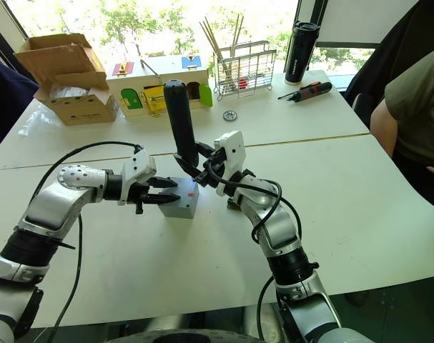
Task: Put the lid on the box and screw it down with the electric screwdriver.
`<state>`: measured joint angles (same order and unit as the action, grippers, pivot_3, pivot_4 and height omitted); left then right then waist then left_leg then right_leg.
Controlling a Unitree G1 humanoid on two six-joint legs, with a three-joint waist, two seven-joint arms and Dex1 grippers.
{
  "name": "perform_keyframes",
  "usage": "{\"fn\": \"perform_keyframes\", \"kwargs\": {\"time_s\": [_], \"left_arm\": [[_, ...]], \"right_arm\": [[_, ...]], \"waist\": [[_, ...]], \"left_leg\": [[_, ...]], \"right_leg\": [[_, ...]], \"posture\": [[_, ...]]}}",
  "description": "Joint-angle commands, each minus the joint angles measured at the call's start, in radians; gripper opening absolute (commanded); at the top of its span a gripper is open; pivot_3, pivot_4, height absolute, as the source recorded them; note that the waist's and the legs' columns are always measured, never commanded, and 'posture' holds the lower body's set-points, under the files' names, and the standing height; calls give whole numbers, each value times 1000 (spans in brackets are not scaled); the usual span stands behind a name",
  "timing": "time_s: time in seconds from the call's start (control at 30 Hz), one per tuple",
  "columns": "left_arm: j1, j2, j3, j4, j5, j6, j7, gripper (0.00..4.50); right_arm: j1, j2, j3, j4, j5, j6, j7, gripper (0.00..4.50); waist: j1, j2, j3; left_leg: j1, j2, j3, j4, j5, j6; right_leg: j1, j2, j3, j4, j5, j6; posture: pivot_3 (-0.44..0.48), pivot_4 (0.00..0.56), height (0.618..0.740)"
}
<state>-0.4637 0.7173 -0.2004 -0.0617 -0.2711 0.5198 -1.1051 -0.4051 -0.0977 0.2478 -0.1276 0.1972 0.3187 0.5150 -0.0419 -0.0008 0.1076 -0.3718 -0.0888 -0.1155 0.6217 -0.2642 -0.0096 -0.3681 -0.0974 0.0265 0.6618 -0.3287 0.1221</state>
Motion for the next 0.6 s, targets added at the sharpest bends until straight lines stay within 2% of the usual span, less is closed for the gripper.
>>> {"fn": "perform_keyframes", "kwargs": {"time_s": [0.03,0.33,0.6], "left_arm": [[21,-4,-4,-4,5,7,5,1874],[29,-20,-6,4,9,4,12,1874],[34,-46,-9,19,16,3,20,1874]], "right_arm": [[55,-19,45,102,-30,66,7,1760],[-21,-36,-15,-55,7,119,-14,1760],[-204,-75,-138,-302,173,381,-27,1760]], "waist": [[0,0,0],[5,0,1],[27,4,18]], "left_leg": [[0,0,0,0,0,0],[-1,0,0,-1,0,0],[-9,0,-1,0,1,-2]], "right_leg": [[0,0,0,0,0,0],[0,0,0,-3,0,0],[-6,-1,0,-5,0,0]], "posture": [[0,150,740],[0,150,740],[0,150,740]]}}
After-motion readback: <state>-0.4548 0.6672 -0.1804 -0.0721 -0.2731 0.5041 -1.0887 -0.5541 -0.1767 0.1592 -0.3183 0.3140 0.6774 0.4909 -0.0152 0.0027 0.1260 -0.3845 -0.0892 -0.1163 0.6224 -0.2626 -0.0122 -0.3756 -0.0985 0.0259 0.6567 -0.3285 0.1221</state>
